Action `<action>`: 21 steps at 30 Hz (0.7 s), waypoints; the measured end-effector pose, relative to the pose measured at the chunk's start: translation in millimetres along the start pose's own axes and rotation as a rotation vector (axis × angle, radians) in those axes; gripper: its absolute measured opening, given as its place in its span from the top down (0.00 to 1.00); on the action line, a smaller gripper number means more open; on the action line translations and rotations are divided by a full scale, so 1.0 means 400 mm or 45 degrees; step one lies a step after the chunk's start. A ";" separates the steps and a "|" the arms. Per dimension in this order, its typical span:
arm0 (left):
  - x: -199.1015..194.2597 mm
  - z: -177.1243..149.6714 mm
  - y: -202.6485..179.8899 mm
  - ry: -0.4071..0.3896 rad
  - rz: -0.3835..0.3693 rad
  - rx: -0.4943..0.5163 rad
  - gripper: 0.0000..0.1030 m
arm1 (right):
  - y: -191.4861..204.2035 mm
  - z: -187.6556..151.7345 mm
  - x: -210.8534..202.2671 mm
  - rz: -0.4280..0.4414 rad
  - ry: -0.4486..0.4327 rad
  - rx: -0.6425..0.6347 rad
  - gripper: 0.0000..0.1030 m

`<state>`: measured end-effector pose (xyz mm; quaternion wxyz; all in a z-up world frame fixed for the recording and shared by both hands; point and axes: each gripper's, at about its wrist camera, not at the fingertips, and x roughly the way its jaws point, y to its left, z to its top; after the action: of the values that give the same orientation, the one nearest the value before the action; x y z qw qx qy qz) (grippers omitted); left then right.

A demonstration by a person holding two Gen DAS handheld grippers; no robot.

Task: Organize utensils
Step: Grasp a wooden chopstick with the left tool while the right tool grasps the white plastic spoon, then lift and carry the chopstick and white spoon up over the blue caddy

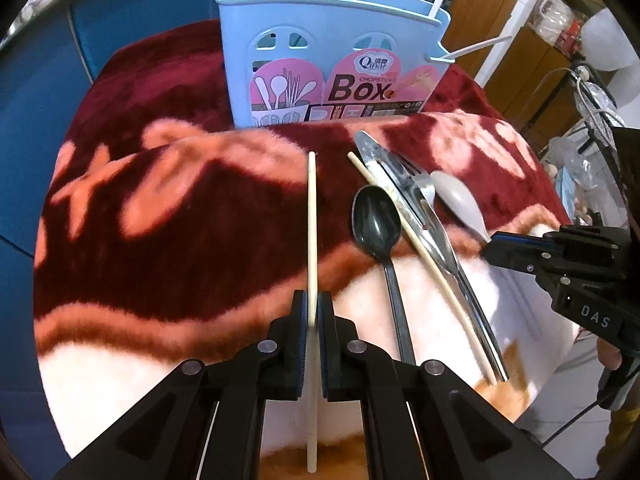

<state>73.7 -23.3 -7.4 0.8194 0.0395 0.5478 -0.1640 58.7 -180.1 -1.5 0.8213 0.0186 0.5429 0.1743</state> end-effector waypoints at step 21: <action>0.012 0.047 0.041 -0.042 -0.111 -0.033 0.96 | -0.018 0.043 0.037 0.084 0.026 0.010 0.89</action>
<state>97.0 -13.4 -6.2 0.8208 0.0021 0.5376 -0.1930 81.2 -179.7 -9.2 0.8094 0.0379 0.5512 0.1993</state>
